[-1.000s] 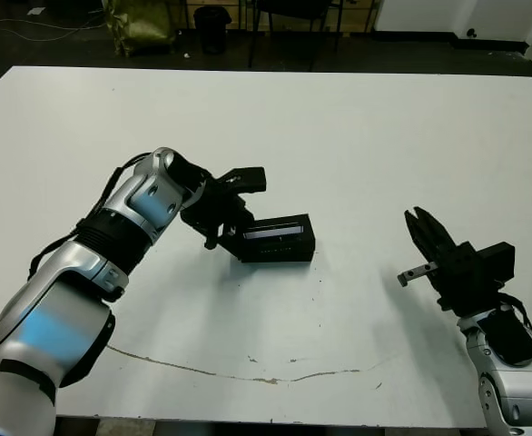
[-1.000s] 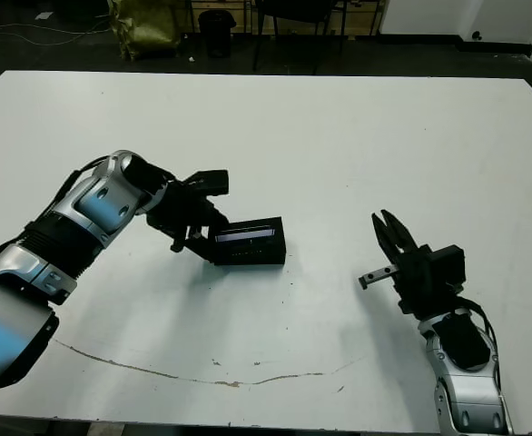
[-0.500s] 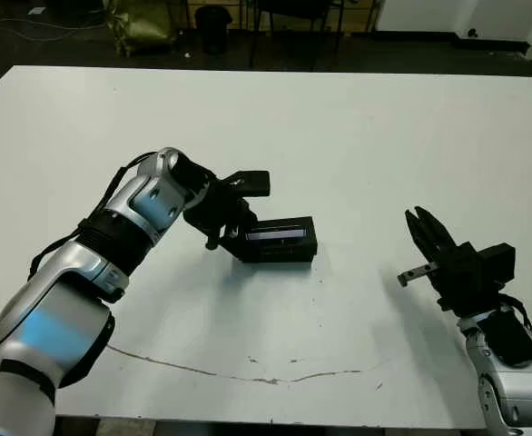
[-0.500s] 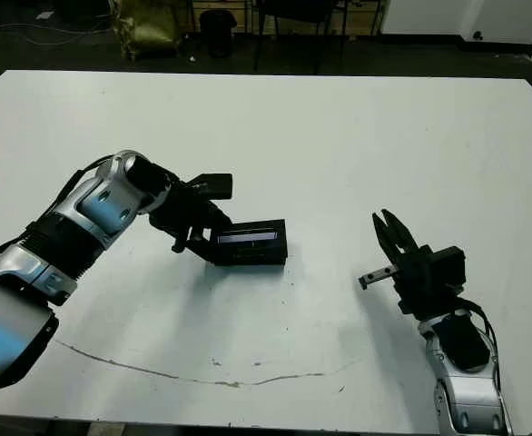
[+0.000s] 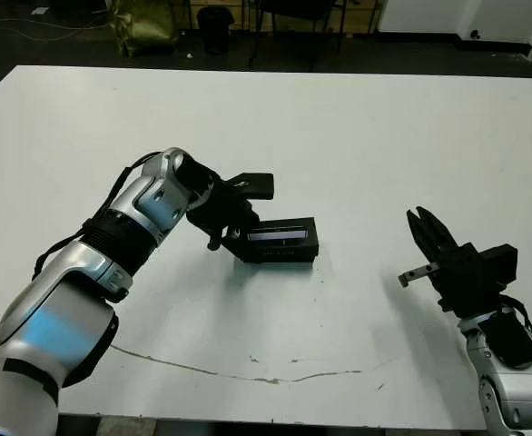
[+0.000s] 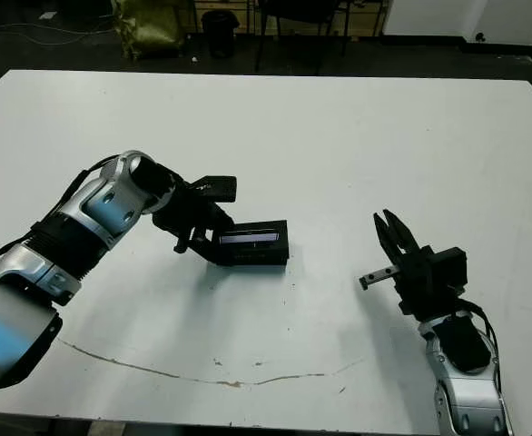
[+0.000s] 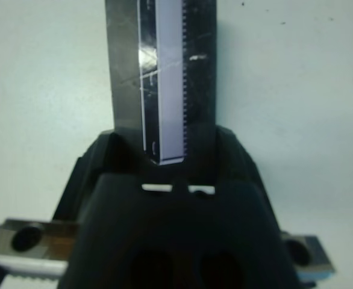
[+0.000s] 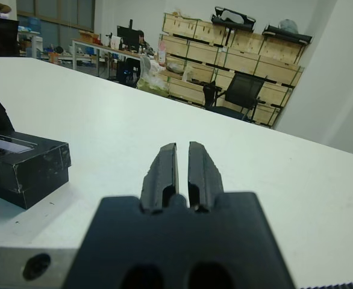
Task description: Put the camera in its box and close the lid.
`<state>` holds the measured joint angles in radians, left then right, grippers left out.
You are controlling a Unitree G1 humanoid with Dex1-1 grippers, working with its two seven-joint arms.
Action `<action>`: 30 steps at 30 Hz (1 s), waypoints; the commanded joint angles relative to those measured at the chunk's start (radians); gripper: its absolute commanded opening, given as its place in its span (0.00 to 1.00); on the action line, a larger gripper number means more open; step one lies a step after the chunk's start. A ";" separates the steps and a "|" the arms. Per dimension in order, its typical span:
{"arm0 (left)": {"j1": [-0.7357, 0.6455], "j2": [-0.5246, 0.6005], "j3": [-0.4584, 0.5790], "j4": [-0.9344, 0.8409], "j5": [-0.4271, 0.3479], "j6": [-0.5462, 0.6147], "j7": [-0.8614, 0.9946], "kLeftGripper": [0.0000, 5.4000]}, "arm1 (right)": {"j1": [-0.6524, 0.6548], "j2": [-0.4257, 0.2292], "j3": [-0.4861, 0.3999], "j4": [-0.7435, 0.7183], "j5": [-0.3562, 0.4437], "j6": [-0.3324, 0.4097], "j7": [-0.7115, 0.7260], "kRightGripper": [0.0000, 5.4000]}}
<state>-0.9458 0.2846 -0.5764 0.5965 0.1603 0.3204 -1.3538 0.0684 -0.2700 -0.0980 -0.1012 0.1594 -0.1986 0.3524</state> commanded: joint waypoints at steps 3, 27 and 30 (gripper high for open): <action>0.019 -0.034 -0.029 0.020 0.018 -0.022 -0.011 0.42 | 0.018 -0.002 0.001 -0.014 -0.005 0.048 -0.010 0.00; -0.024 -0.049 -0.020 0.112 0.067 -0.049 0.009 0.42 | 0.019 0.001 0.001 -0.001 0.005 0.035 0.001 0.00; -0.016 -0.042 -0.030 0.093 0.078 -0.078 0.009 0.49 | 0.017 0.003 0.001 0.008 0.010 0.023 0.007 0.00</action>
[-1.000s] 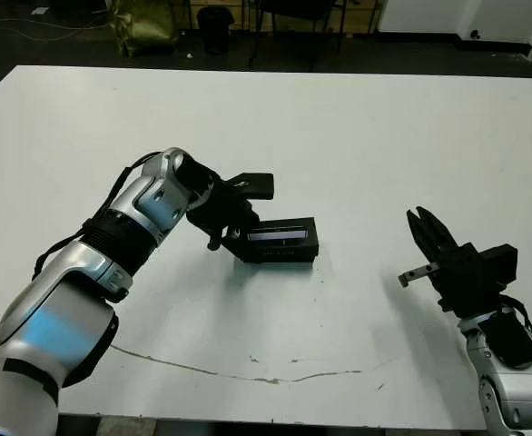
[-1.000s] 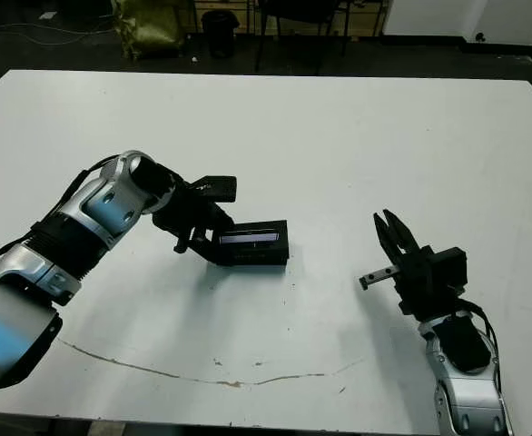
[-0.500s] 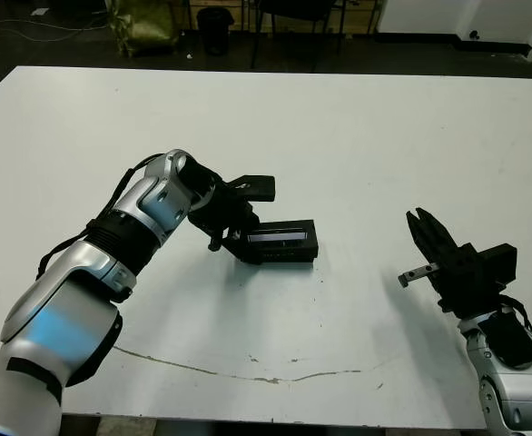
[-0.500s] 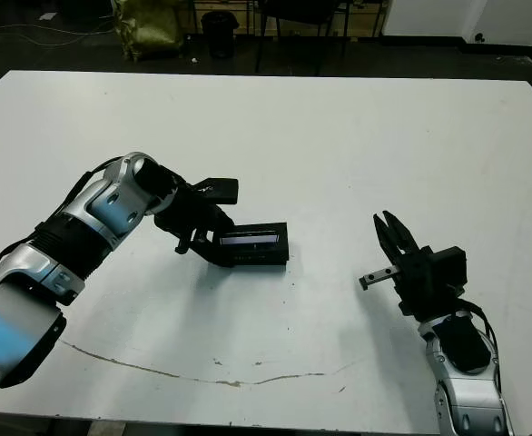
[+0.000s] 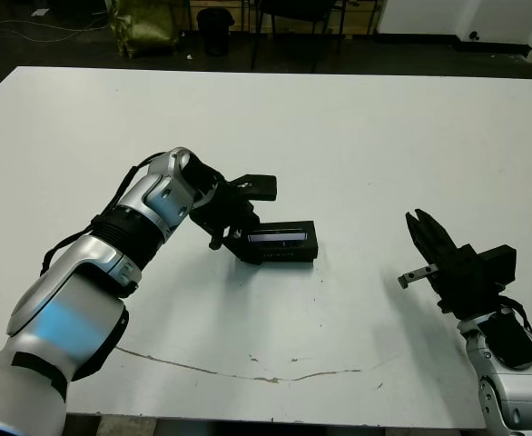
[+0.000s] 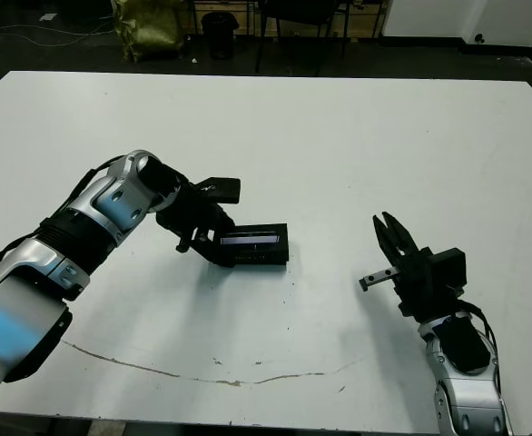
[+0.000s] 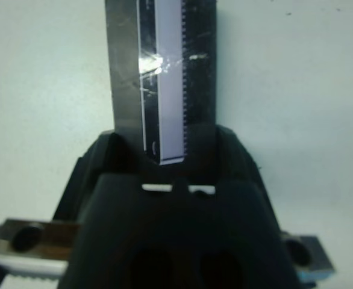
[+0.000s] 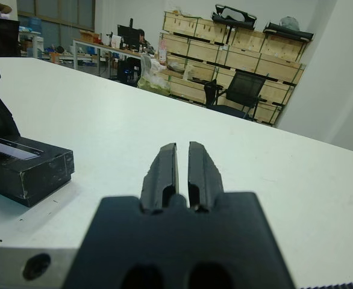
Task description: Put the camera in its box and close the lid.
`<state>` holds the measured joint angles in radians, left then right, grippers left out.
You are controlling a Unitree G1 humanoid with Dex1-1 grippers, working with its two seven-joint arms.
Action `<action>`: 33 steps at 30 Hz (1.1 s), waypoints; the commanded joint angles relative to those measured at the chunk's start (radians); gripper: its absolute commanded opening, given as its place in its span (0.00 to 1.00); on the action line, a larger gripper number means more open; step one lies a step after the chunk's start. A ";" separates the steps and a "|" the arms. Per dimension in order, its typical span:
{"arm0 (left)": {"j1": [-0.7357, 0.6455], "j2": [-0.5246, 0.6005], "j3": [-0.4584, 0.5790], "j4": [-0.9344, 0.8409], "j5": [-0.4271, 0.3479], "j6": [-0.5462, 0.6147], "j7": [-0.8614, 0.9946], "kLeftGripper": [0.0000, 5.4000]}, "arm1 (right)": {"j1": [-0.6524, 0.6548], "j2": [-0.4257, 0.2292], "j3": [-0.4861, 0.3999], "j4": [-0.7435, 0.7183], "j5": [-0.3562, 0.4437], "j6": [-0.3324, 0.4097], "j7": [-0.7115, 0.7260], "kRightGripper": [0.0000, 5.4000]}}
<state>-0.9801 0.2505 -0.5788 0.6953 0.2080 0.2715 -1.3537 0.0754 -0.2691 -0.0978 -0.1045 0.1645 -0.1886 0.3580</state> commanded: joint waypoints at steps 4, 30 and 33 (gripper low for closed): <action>0.027 -0.005 -0.038 -0.008 0.032 -0.088 -0.013 0.68 | 0.010 0.001 0.002 0.015 -0.005 0.008 -0.002 0.00; 0.036 -0.011 0.021 0.040 0.004 -0.245 0.012 0.99 | 0.014 0.002 0.001 0.024 0.002 0.001 -0.001 0.00; 0.023 -0.020 0.070 0.075 -0.025 -0.325 0.052 0.99 | 0.012 0.002 0.000 0.033 0.005 -0.012 0.005 0.00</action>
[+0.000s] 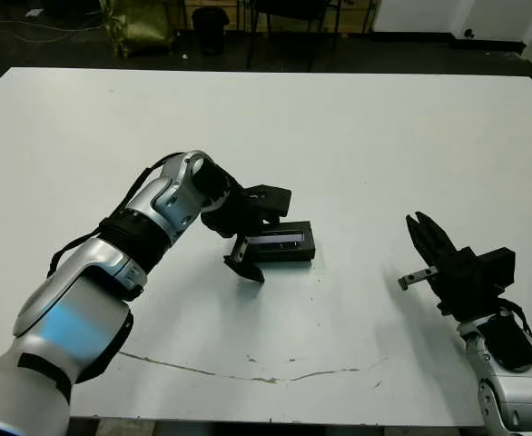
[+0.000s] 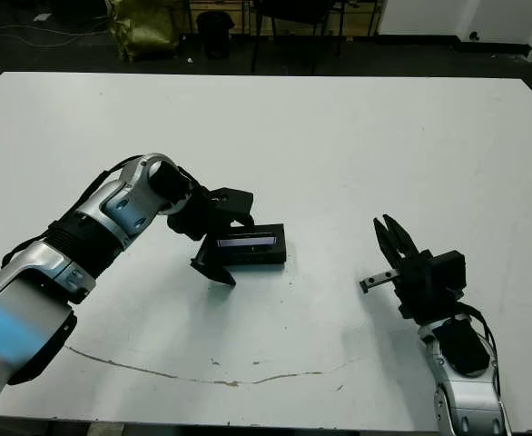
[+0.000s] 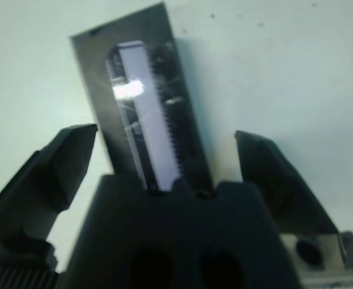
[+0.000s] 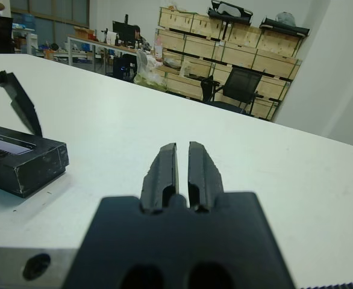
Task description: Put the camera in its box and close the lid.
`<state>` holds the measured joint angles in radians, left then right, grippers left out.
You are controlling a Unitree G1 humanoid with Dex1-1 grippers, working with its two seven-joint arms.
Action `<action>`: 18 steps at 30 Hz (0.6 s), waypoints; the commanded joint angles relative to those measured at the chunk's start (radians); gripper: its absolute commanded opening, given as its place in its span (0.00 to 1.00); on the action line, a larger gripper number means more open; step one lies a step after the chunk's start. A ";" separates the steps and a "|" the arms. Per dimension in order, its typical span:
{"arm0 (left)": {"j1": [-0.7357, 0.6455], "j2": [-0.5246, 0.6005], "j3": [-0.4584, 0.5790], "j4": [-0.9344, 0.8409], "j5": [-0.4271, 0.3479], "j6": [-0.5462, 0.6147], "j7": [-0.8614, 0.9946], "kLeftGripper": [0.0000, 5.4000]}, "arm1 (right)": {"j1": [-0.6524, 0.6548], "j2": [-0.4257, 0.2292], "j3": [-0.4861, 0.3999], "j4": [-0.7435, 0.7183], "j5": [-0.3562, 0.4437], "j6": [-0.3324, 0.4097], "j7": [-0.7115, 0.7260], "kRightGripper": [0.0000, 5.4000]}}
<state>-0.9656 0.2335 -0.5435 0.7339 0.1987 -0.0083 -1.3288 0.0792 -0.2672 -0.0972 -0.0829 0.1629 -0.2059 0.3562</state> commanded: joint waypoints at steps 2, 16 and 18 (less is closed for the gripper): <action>-0.010 -0.016 0.064 0.057 -0.035 -0.039 0.040 0.99 | 0.007 0.000 0.000 0.017 0.006 0.001 0.009 0.00; -0.009 -0.095 0.159 0.087 -0.104 -0.018 0.110 0.99 | 0.009 0.002 0.001 0.027 0.020 -0.004 0.021 0.00; -0.015 -0.105 0.160 0.110 -0.115 -0.039 0.083 0.99 | 0.006 0.001 0.002 0.036 0.015 -0.014 0.021 0.00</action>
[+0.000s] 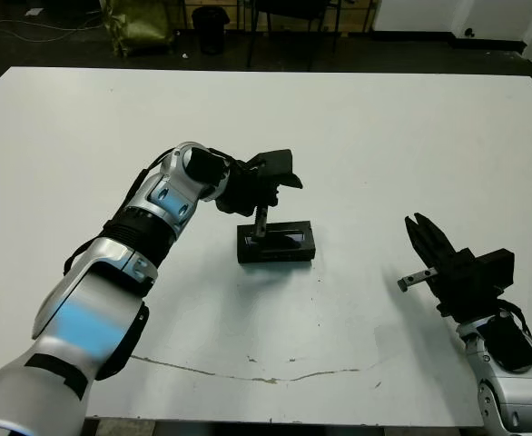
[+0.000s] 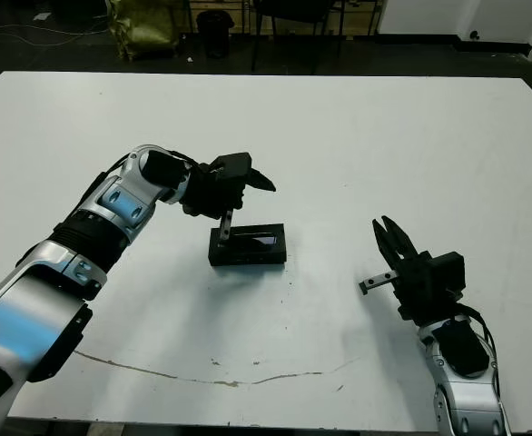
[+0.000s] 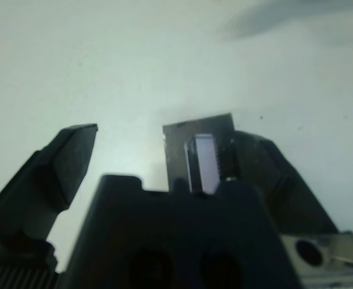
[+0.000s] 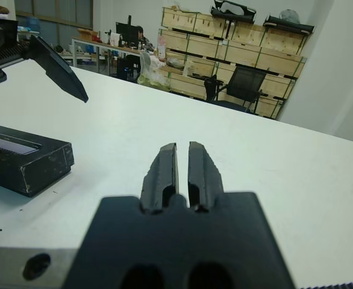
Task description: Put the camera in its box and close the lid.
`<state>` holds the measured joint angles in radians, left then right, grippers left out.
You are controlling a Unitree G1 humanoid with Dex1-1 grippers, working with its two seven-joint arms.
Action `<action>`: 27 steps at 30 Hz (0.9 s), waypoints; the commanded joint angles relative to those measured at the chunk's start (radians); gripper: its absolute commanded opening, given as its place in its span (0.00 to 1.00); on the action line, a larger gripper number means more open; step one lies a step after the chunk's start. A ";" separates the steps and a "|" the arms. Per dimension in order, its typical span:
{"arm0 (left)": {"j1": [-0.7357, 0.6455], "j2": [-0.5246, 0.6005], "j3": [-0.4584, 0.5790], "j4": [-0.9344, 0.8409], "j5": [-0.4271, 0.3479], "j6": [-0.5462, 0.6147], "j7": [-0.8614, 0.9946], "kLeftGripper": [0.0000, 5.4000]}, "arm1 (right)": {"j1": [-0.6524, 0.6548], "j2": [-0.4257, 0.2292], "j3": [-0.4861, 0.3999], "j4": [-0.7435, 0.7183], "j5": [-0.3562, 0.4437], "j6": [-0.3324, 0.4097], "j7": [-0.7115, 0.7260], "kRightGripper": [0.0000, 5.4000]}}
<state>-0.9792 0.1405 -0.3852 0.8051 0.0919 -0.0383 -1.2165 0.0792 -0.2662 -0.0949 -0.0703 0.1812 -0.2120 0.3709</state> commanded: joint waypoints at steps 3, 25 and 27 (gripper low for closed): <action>-0.006 -0.027 0.010 0.065 -0.035 -0.012 -0.087 0.99 | 0.003 -0.001 -0.001 0.032 0.003 -0.011 0.012 0.00; 0.602 -0.103 0.233 -0.784 -0.197 0.345 0.640 0.37 | 0.007 0.008 0.004 -0.008 -0.026 0.009 -0.017 0.00; 0.631 -0.085 0.226 -0.817 -0.193 0.346 0.652 0.28 | 0.008 0.009 0.006 -0.017 -0.030 0.019 -0.021 0.00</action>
<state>-0.3789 0.0289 -0.1619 0.0050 -0.1052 0.2913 -0.5757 0.0826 -0.2566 -0.0924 -0.0852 0.1592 -0.2145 0.3567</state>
